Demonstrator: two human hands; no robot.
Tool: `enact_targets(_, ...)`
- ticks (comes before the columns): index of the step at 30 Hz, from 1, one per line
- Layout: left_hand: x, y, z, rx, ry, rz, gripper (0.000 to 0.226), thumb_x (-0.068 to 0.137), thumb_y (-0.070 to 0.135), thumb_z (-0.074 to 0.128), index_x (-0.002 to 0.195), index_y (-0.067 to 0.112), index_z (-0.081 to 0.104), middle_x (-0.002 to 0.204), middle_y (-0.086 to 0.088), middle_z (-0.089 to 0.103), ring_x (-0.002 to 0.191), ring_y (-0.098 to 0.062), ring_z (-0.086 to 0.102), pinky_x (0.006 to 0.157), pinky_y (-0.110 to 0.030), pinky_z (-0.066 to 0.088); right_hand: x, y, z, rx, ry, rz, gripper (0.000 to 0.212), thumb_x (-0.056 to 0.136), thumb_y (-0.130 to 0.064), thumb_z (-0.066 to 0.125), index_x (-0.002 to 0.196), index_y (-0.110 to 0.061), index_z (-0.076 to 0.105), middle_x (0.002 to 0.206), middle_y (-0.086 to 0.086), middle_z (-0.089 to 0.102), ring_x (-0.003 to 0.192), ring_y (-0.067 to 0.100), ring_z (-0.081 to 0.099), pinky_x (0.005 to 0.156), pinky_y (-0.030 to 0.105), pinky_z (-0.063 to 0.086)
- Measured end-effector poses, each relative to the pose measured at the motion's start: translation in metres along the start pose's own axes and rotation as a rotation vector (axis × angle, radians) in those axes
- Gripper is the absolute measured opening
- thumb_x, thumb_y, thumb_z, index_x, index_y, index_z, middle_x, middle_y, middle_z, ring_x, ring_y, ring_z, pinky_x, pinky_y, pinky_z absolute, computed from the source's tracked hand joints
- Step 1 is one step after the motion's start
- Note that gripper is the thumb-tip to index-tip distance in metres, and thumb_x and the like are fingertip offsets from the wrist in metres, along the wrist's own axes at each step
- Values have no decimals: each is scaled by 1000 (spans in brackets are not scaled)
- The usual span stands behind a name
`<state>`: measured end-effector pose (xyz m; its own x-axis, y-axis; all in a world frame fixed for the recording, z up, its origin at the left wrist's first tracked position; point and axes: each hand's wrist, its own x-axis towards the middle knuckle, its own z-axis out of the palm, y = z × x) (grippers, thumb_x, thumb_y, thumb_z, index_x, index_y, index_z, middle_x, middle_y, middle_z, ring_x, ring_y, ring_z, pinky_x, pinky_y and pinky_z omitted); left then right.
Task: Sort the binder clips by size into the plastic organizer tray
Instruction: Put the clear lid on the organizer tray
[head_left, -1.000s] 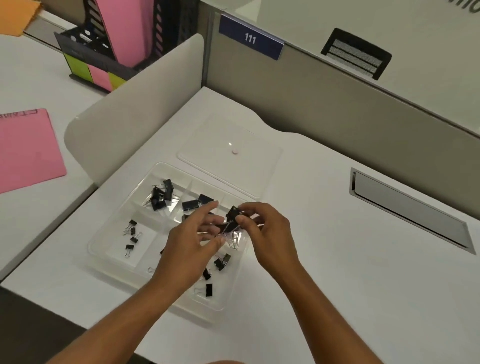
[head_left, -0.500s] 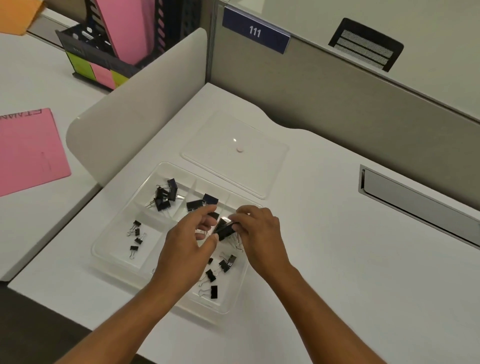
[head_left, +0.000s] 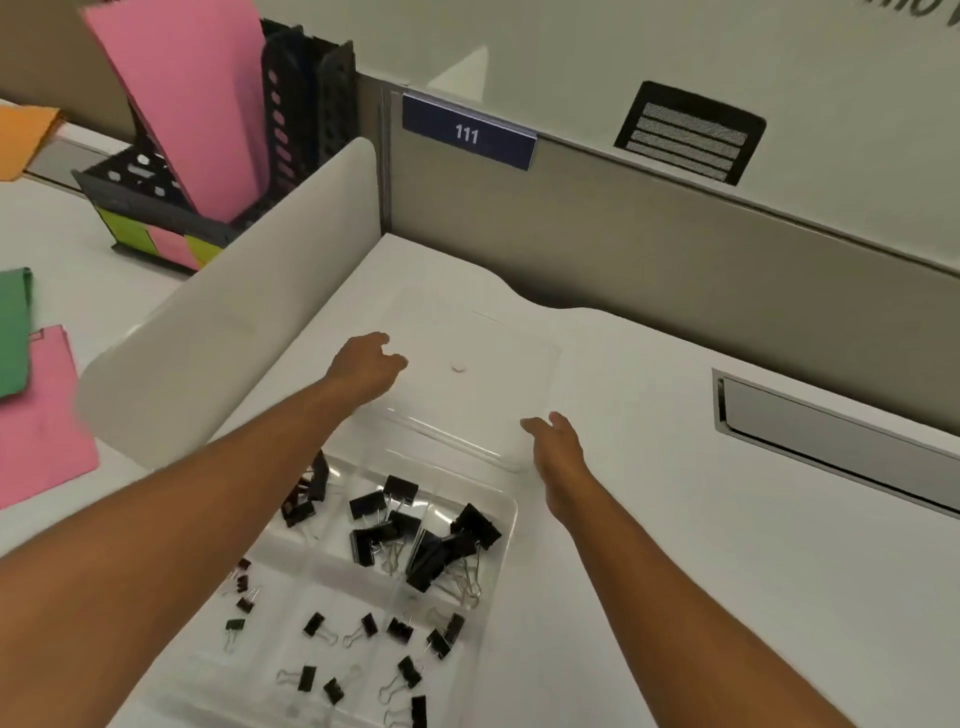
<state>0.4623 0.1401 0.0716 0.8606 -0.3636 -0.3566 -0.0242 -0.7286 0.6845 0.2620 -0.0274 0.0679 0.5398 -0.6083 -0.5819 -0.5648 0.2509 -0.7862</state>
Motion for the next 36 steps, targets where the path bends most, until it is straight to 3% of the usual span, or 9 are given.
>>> enact_targets(5,45,-11,14,196,88,-185,60,97,33,59,151,14,45,151,-13,50,141,-36,43,111,-41,33,21,-10,4,163,26,101,57,104,-30,58,157,-19,41,160,-1,42,142,23,44,121,43,36)
enact_targets(9,54,-19,2,-93,19,-249,78,86,23,84,151,3,46,150,-19,52,136,-43,52,112,-49,44,17,-20,-11,364,59,139,23,104,-29,58,123,-17,63,119,0,61,98,17,59,84,28,43)
enact_targets(13,38,-24,-8,-358,58,-203,60,79,8,89,134,6,65,138,-14,63,132,-39,57,105,-45,47,6,-28,-25,481,61,59,37,108,-33,51,141,-17,55,151,1,52,138,24,50,120,40,35)
enact_targets(17,-1,13,-26,-386,241,38,47,75,9,92,118,14,73,88,-6,58,77,-24,55,69,-30,43,-27,-45,-38,490,76,-74,44,111,-45,40,143,-18,54,149,3,53,132,21,49,104,36,36)
enact_targets(21,-49,44,-53,-381,334,293,38,80,15,90,114,22,75,68,-4,51,65,-17,53,70,-35,59,-63,-51,-65,492,99,-224,59,109,-59,29,154,-27,47,151,-6,50,144,18,43,117,40,30)
enact_targets(25,-110,54,-79,-600,203,330,11,98,20,70,107,18,77,85,-13,72,76,-21,66,89,-51,62,-100,-40,-94,546,14,-287,77,100,-77,14,153,-34,51,157,-15,49,151,20,38,127,51,25)
enact_targets(29,-174,40,-97,-895,-10,241,43,104,28,36,110,8,73,120,-29,71,94,-32,69,94,-56,57,-145,-18,-120,760,-205,-275,89,95,-84,18,151,-24,53,153,-9,55,144,25,48,123,57,34)
enact_targets(33,-224,8,-101,-847,-100,151,53,100,58,51,132,20,68,132,-4,71,113,-33,68,82,-48,61,-189,7,-123,874,-396,-254,61,104,-60,42,151,-23,52,149,-1,61,134,32,61,117,59,42)
enact_targets(36,-261,-23,-95,-647,-145,156,63,86,49,78,143,33,58,138,7,68,111,-31,72,80,-38,61,-218,31,-117,720,-375,-305,53,100,-34,58,152,-30,47,144,0,65,117,35,72,105,57,53)
